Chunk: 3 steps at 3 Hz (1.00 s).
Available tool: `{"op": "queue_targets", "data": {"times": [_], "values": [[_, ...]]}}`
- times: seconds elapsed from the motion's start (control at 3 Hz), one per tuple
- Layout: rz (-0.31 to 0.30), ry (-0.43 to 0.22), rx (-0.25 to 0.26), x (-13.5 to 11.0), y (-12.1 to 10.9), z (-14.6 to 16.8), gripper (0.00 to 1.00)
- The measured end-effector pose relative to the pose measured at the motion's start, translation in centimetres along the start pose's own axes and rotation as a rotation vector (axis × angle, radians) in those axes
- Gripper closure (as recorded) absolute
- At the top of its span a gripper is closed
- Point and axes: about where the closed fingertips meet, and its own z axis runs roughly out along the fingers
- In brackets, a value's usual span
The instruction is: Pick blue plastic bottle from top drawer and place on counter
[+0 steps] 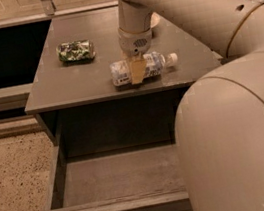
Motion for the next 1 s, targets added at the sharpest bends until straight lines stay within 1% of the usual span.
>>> {"op": "queue_targets", "data": {"times": [0.67,1.0], "values": [[0.0,-0.002,0.006,-0.12,-0.25,-0.02,0.11],[-0.001,-0.004,0.01,-0.21,-0.47,0.19,0.0]]}}
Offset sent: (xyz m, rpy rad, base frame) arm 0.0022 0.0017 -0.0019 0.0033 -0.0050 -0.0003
